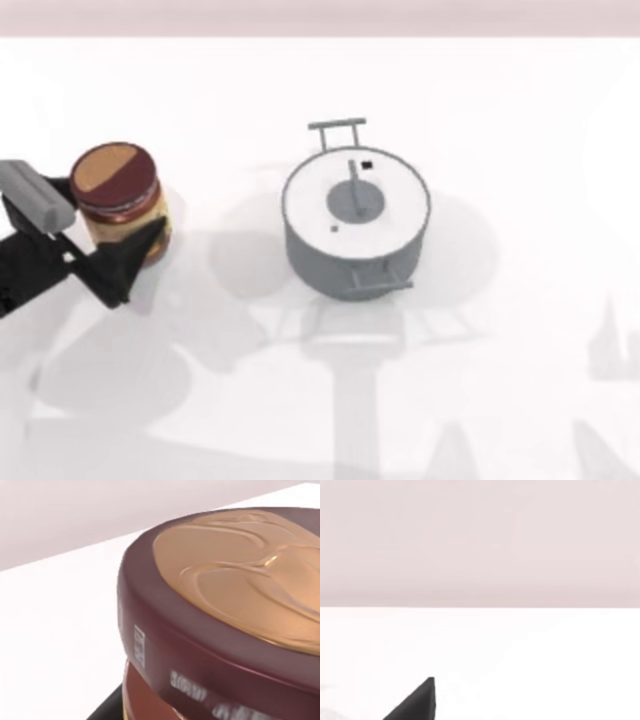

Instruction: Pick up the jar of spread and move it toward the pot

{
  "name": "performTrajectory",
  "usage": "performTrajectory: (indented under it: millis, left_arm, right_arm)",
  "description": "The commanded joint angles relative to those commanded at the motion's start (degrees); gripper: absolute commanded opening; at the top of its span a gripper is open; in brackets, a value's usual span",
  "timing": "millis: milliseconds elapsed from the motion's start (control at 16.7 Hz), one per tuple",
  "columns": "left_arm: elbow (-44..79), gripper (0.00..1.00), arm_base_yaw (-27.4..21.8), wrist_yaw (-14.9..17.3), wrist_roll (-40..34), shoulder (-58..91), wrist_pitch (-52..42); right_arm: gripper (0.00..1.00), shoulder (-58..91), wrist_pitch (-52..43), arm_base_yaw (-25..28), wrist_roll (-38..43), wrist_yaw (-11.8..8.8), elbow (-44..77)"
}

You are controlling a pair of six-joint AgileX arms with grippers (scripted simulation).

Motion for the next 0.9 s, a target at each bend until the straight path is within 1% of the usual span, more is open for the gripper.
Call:
performTrajectory:
  millis: [300, 360, 600, 900]
  left_arm:
    - [5.35, 0.0, -4.95, -4.55, -1.39, 7.08, 2.32]
    - [5.82, 0.0, -5.42, -5.02, -1.51, 7.75, 2.5]
    - [5.91, 0.0, -5.51, -5.11, -1.53, 7.87, 2.53]
    - [5.91, 0.38, -5.51, -5.11, -1.53, 7.87, 2.53]
  right_arm:
    - [1.0, 0.0, 0.0, 0.0, 0.0, 0.0, 0.0]
    - [1.0, 0.0, 0.0, 0.0, 0.0, 0.0, 0.0]
    - [1.0, 0.0, 0.0, 0.0, 0.0, 0.0, 0.0]
    - [1.0, 0.0, 0.0, 0.0, 0.0, 0.0, 0.0]
